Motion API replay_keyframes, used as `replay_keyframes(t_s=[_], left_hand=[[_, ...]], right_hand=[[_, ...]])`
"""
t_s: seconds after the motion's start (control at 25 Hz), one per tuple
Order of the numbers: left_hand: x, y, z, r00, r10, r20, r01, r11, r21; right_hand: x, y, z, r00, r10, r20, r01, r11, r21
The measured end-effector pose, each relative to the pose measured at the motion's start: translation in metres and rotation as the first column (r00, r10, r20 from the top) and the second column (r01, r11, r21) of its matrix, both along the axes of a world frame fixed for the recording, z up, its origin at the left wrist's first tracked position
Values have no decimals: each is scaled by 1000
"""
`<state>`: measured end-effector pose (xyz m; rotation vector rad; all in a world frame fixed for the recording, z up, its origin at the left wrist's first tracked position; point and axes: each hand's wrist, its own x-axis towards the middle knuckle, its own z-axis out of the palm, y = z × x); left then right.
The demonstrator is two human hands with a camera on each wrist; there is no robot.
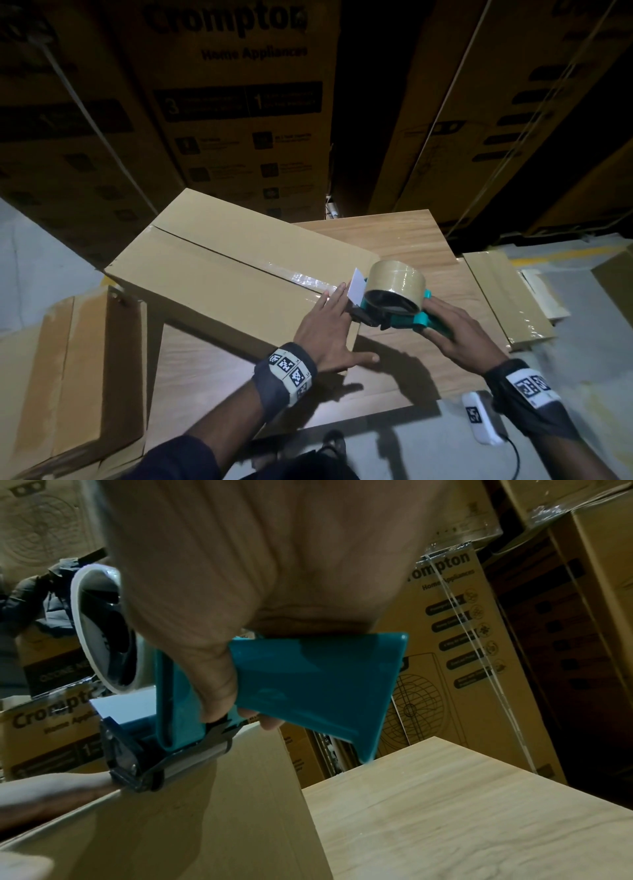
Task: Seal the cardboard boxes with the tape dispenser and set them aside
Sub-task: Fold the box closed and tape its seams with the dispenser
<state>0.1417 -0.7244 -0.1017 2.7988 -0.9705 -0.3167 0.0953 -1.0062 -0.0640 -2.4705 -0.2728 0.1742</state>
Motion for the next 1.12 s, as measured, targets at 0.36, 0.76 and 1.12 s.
replay_keyframes(t_s=[0.36, 0.76, 1.12], left_hand=[[9, 37, 14, 997, 66, 36, -63, 995, -77], [28, 67, -1, 999, 26, -19, -25, 999, 42], [27, 66, -1, 1000, 19, -3, -18, 998, 64]], right_hand=[[7, 47, 2, 998, 14, 57, -13, 1000, -26], [-10, 16, 25, 1000, -16, 24, 18, 997, -69], [-51, -49, 47, 999, -17, 52, 20, 998, -53]])
